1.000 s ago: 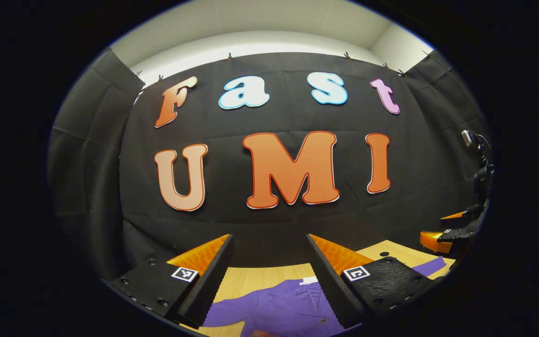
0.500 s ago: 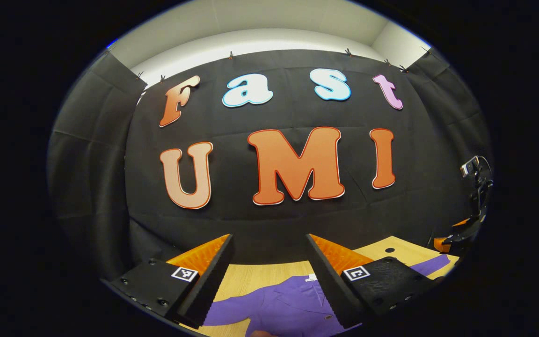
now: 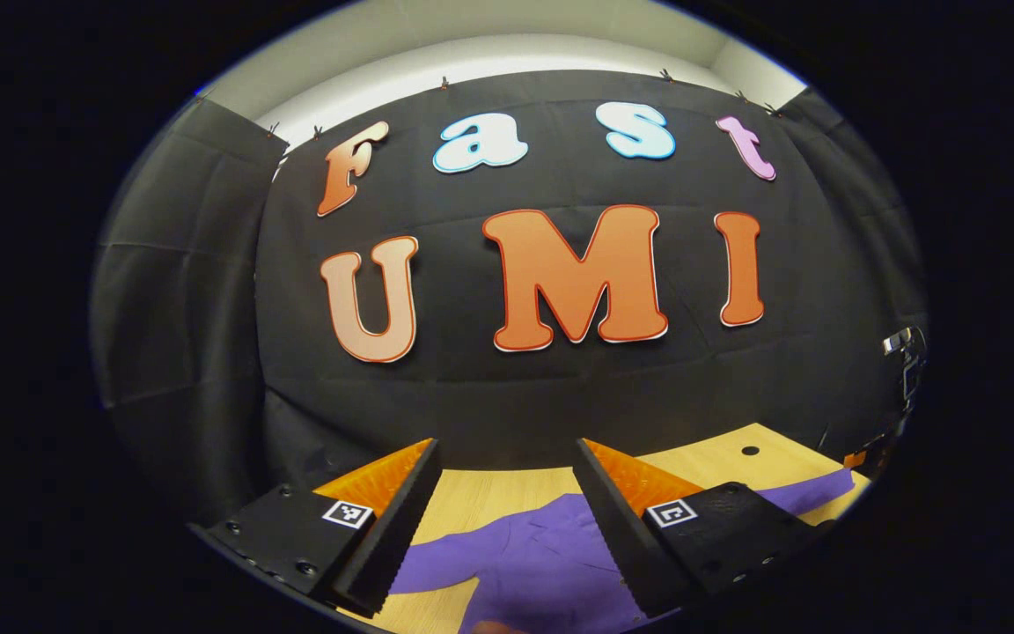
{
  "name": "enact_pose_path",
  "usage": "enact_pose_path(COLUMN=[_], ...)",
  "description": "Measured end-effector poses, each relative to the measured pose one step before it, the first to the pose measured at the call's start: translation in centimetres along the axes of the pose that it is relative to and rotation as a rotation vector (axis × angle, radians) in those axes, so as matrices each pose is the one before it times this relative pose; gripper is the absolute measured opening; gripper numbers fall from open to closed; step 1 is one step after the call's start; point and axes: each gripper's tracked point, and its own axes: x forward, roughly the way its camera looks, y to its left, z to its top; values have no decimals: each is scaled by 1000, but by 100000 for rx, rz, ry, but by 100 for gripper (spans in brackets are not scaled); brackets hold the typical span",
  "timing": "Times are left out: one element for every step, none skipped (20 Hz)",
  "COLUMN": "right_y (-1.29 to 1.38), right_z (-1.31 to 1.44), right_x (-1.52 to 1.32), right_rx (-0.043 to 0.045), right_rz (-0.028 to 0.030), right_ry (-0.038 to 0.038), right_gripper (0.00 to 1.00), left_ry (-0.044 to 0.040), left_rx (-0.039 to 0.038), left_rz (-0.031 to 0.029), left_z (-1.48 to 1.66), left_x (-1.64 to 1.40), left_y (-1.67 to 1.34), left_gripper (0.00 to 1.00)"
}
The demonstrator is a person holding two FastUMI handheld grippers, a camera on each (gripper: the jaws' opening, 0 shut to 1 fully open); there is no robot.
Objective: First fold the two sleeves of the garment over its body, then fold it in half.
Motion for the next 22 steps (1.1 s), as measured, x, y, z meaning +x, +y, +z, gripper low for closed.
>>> enact_pose_path(right_y=[-335, -629, -546, -918, -530, -226, -4, -153, -439, -940, -601, -462, -284, -143, -269, -143, -305, -403, -245, 122, 38, -473], right_z=[-454, -399, -515, -506, -270, -168, -31, -325, -433, -631, -322, -184, -66, 44, 23, 155, 161, 95, 242, -37, -39, -42], right_x=[544, 721, 856, 716, 758, 726, 687, 678, 678, 521, 510, 810, 510, 449, 357, 322, 199, 336, 390, 394, 458, 647], right_rx=[1095, 1020, -1038, -1629, -1774, -447, 785, 838, 399, -302, 220, 1258, 2421, 2693, 2128, 1428, 953, 448, 725, 763, 301, -196], right_rz=[1299, 262, 434, -1328, -487, -340, 1034, 925, -50, -1095, -238, 356, 978, 1725, 1440, 1742, 745, 466, -343, 551, 414, -581], right_ry=[4164, 3010, 3817, 2055, 2268, 1476, 1466, 3009, 3892, 4544, 3663, 2697, 3473, 2662, 3186, 2497, 2302, 1291, 854, 1243, 1383, 924], right_gripper=[94, 94, 94, 94, 94, 94, 95, 94, 94, 94, 94, 95, 94, 95, 95, 95, 95, 95, 95, 94, 94, 94], left_ry=[753, 464, 412, 168, 514, 860, 106, 561, 594, 641, 536, 89, -88, 344, 688, 667, 403, 110, 87, 391, 650, 784], left_rx=[460, 496, 767, 1259, 1609, 1471, 895, 271, -14, 335, 600, 628, 523, 591, 687, 789, 850, 862, 862, 618, 134, -8], left_rz=[-112, -20, 47, 221, 112, 45, -176, -214, -46, 429, 612, 520, 245, 357, 208, 224, 58, -119, -296, -446, -738, -676], left_z=[-329, -62, -218, -205, -144, -253, -39, -228, -73, -139, 56, 109, 52, -155, -70, -185, 43, -18, 41, -131, -54, -244], left_x=[-89, -69, -190, -166, -69, -310, -128, -172, -137, -144, -136, -311, -193, -134, -80, -165, -99, -238, -76, -78, -66, 51], left_y=[-444, -406, -355, -341, -328, -401, -349, -431, -265, -137, -12, 6, -240, -169, -81, -285, -226, -343, -317, -475, -438, -413], left_gripper=[97, 97, 97, 97, 97, 97, 100, 98, 99, 98, 98, 98, 98, 98, 98, 99, 98, 98, 98, 98, 98, 98])
